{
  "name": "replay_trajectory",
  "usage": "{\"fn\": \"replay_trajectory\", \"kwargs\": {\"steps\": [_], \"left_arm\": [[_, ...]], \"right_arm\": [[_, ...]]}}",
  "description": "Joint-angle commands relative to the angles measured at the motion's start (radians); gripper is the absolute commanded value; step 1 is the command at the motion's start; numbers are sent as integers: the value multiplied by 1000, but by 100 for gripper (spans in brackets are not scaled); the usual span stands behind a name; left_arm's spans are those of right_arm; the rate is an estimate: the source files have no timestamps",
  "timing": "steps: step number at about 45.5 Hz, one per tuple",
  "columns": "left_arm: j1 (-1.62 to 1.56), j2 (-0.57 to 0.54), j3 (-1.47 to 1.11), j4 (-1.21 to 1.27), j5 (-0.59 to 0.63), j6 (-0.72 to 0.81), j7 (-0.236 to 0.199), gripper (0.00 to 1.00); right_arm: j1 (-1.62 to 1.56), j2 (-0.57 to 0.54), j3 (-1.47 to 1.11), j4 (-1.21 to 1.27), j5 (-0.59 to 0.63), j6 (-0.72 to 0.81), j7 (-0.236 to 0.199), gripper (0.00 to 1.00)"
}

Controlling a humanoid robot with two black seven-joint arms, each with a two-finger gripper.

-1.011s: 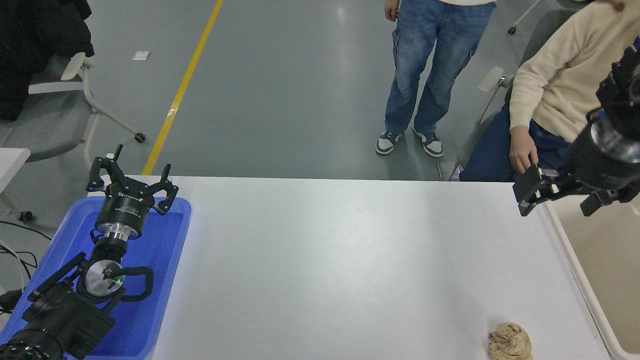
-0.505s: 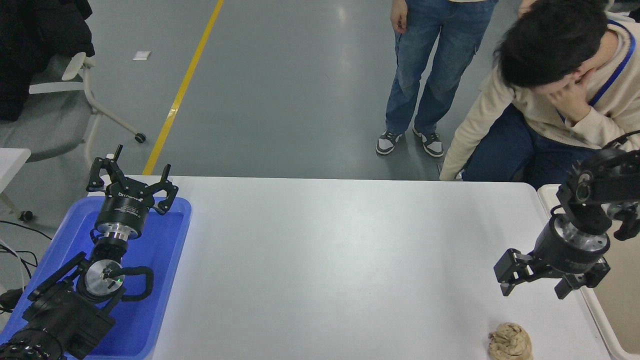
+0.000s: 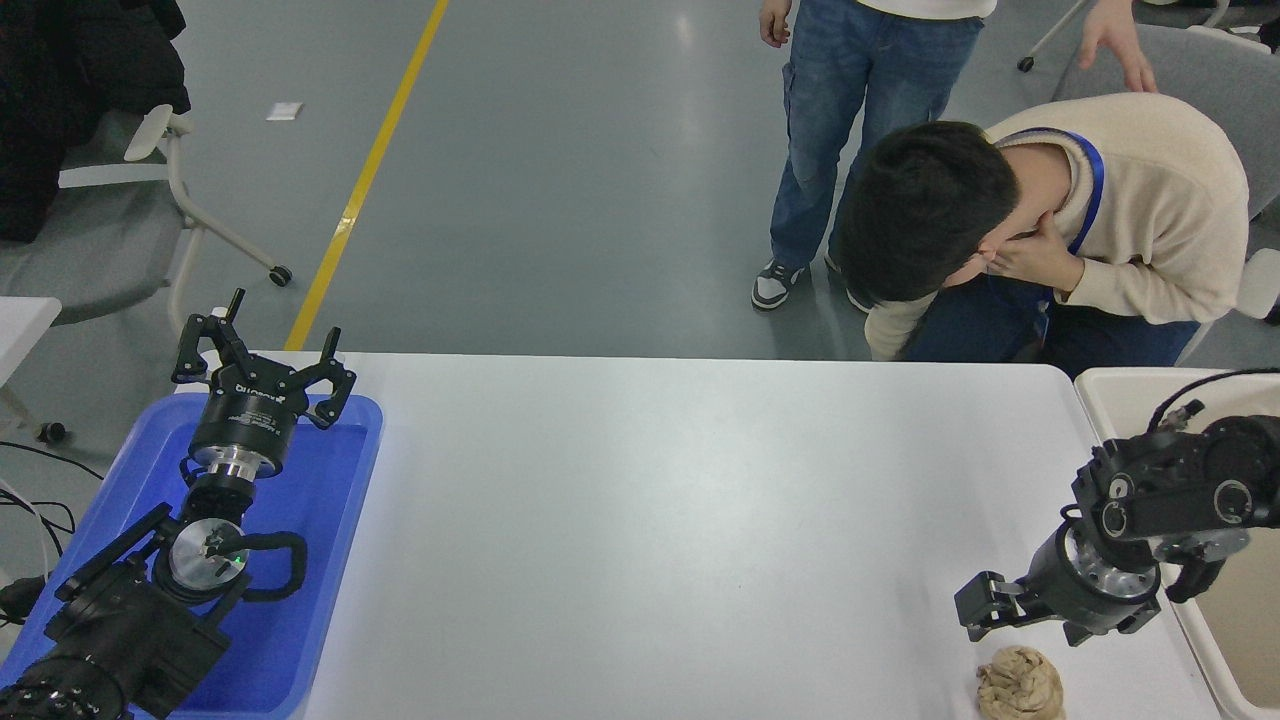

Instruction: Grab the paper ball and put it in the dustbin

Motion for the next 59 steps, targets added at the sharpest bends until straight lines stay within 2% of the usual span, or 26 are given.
{"fn": "replay_trajectory", "kwargs": {"steps": [1,11,16,31,35,44,45,59], "left_arm": [[0,0,0,0,0,0,0,100],[0,0,0,0,0,0,0,100],[0,0,0,0,0,0,0,100],[0,0,1,0,0,1,0,100],[0,0,1,0,1,1,0,100],[0,0,0,0,1,1,0,100],[0,0,0,0,0,1,0,100],[0,0,0,0,0,0,0,100]], "right_arm": [[-103,6,23,-40,-49,-35,0,98],[-124,4,24,-66,-73,-39,2,97],[-140,4,27,-74,-72,-40,2,92],[-201,4,96,-144,-67,-43,2,89],[-209,4,98,-144,-67,-43,2,68],[-210,-8,95,-138,-60,-34,2,3],[-207,-12,95,-137,-58,-32,2,0],[-187,-54,97,-135,-17,-29,2,0]]}}
